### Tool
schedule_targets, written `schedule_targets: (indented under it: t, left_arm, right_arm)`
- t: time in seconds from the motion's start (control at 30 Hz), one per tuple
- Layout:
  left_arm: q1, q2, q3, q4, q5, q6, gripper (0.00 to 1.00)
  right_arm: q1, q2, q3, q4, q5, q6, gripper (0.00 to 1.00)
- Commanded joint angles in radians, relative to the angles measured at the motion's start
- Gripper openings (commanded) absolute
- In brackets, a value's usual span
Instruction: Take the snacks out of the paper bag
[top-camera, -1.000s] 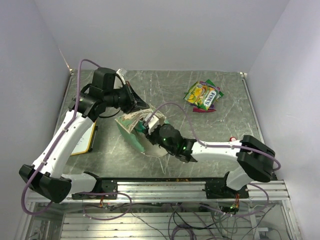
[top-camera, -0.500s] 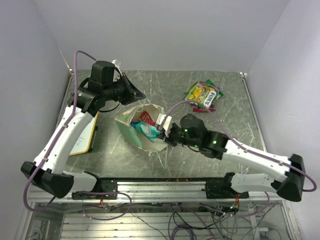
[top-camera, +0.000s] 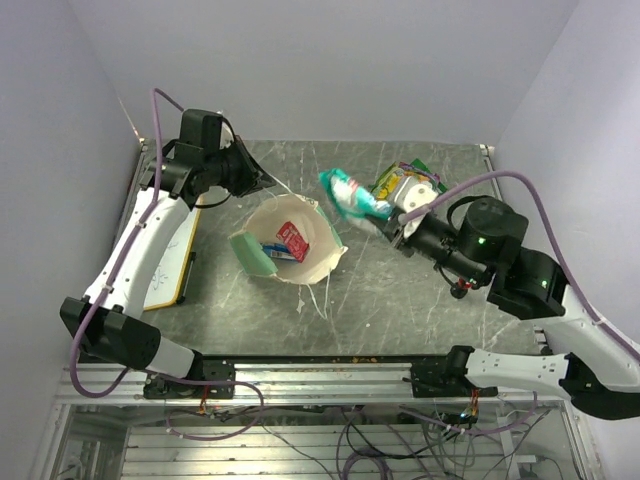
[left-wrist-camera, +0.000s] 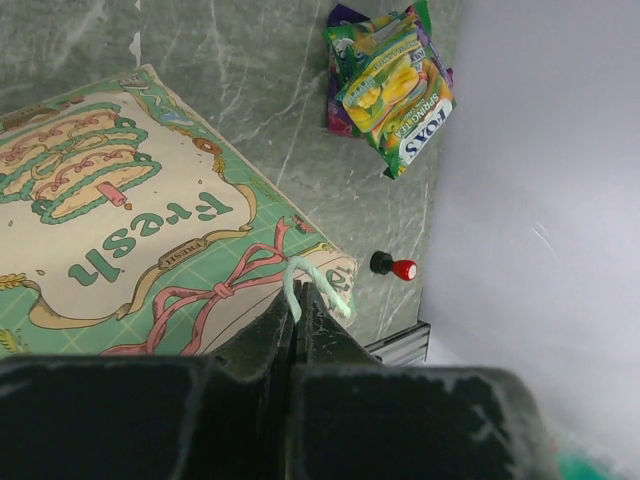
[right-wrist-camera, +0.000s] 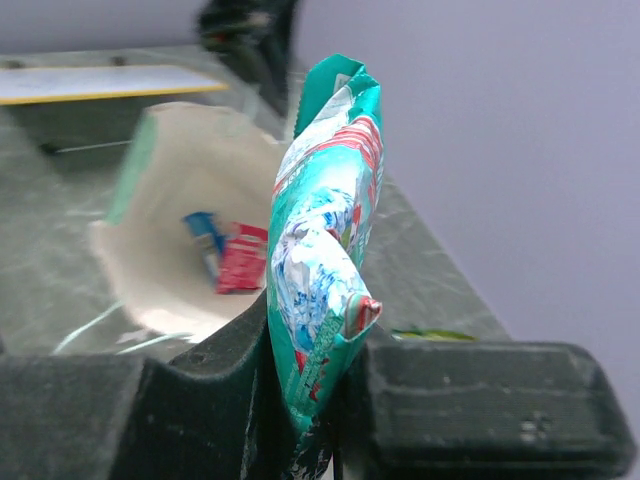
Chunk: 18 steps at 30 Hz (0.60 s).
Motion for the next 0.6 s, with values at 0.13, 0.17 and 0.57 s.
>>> schedule_targets:
  t: [0.13, 0.17, 0.57]
  left_arm:
    - [0.021, -0.024, 0.006, -0.036, 0.078, 0.051, 0.07]
    - [0.021, -0.032, -0.001, -0.036, 0.082, 0.052, 0.07]
    - [0.022, -0.115, -0.035, -0.063, 0.08, 0.062, 0.07]
  right_arm:
    - [-0.037, 0.092, 0.02, 0.168, 0.557, 0.008, 0.0]
    - [-0.075, 0.109, 0.021, 0.168, 0.543, 0.039, 0.0]
    - [-0.686, 0.324, -0.214, 0.174, -0.433, 0.75, 0.0]
